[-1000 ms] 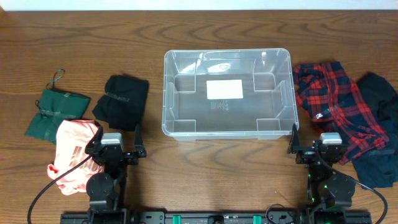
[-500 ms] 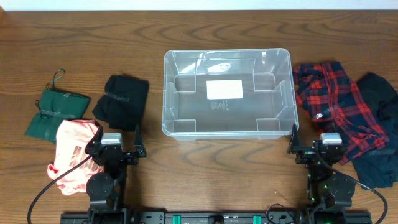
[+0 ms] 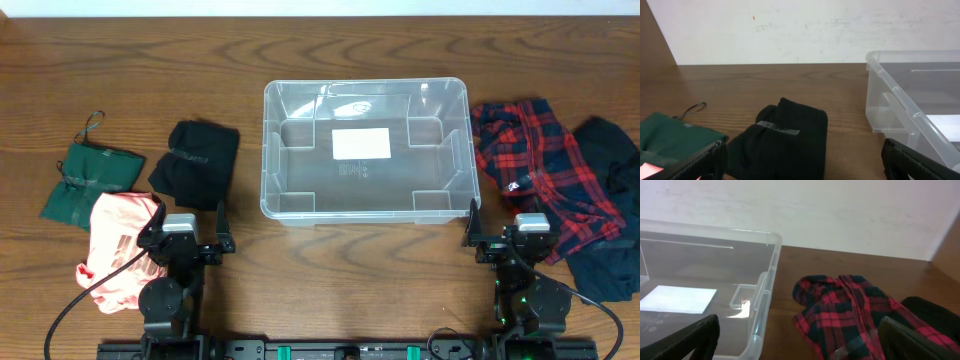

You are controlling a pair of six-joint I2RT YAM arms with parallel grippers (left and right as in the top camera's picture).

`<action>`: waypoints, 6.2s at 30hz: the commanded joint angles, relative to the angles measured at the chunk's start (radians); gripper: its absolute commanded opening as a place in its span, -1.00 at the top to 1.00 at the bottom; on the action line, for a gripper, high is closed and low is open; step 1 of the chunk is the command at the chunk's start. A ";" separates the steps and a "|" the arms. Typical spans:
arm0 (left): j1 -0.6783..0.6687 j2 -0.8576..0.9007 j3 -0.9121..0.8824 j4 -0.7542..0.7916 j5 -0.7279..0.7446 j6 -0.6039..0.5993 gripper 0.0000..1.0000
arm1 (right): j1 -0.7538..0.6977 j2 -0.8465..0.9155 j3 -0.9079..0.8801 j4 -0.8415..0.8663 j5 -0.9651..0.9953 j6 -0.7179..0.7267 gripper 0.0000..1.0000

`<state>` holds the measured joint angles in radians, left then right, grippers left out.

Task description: Pack container

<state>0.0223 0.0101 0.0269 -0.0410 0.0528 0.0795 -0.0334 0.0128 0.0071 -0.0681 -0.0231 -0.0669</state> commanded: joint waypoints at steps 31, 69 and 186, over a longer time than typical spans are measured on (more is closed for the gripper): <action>-0.004 -0.006 -0.023 -0.023 0.006 0.010 -0.96 | 0.015 -0.002 -0.002 -0.005 0.008 -0.013 -0.99; -0.004 0.668 0.638 -0.411 0.056 -0.167 -0.96 | 0.009 0.469 0.592 -0.534 0.132 0.098 -0.99; -0.004 0.773 0.728 -0.470 0.160 -0.168 -0.96 | 0.552 1.699 1.397 -0.808 0.126 -0.185 0.97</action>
<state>0.0223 0.7837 0.7303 -0.5156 0.2253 -0.0795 0.5129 1.6722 1.4044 -0.8707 0.1707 -0.2218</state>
